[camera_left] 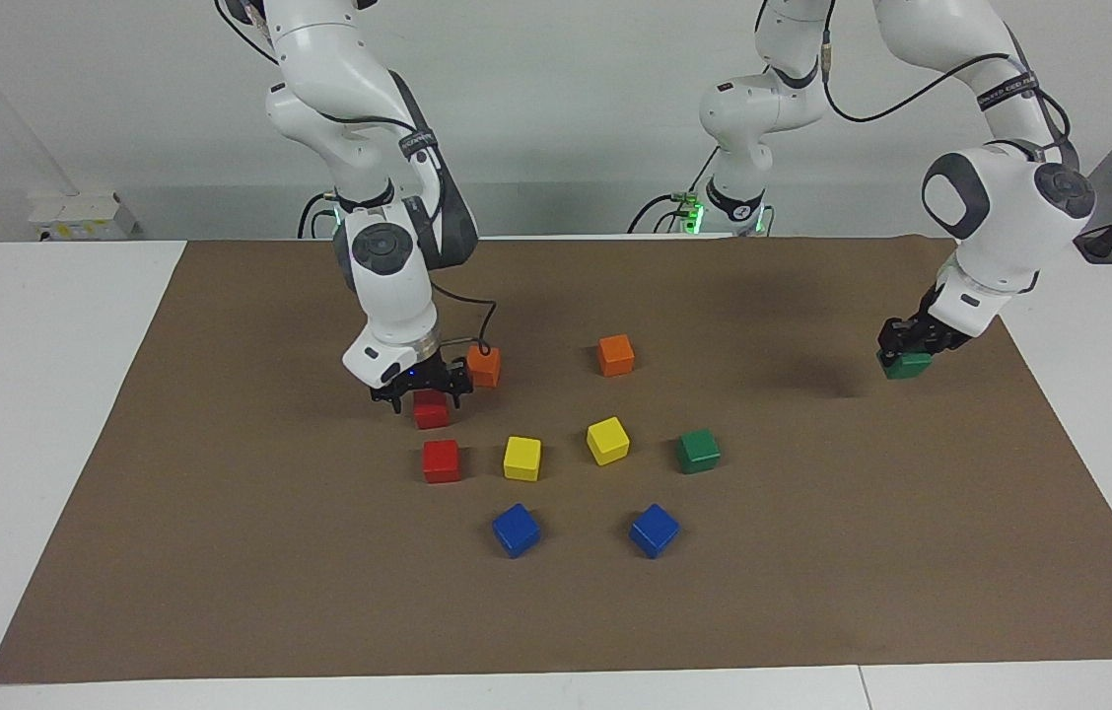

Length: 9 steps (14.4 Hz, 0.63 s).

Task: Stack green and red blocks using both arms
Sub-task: 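Carry the green block toward the table edge with the left gripper, then carry the red block outward with the right gripper and set it down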

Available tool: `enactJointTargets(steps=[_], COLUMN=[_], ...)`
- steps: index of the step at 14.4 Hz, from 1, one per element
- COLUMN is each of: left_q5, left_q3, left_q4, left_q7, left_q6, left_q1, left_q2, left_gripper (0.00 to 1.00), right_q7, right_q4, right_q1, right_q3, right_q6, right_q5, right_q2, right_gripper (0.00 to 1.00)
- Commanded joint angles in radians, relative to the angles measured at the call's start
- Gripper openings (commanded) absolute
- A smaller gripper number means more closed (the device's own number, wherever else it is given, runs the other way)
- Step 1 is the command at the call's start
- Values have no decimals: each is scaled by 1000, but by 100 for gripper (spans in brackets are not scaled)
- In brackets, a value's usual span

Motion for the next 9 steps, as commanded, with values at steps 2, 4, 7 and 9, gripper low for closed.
enactJointTargets(steps=[2, 4, 7, 9], left_q5=[0, 0, 0, 0], left_q3=[-13, -13, -13, -13], left_q4=[-113, -138, -183, -198], left_q7=[43, 45, 60, 69], left_q6=[149, 192, 275, 308], left_q1=[44, 45, 53, 54], left_q2=[-9, -1, 13, 19], left_gripper=[0, 0, 0, 0], right_q7=[-14, -14, -25, -48], right_q4=[-20, -23, -8, 113], right_q1=[-12, -10, -13, -48], right_q3=[6, 6, 3, 2], right_q6=[55, 62, 5, -183], right_q5=[-1, -1, -1, -6], right_q2=[26, 33, 23, 14], right_gripper=[97, 83, 0, 0])
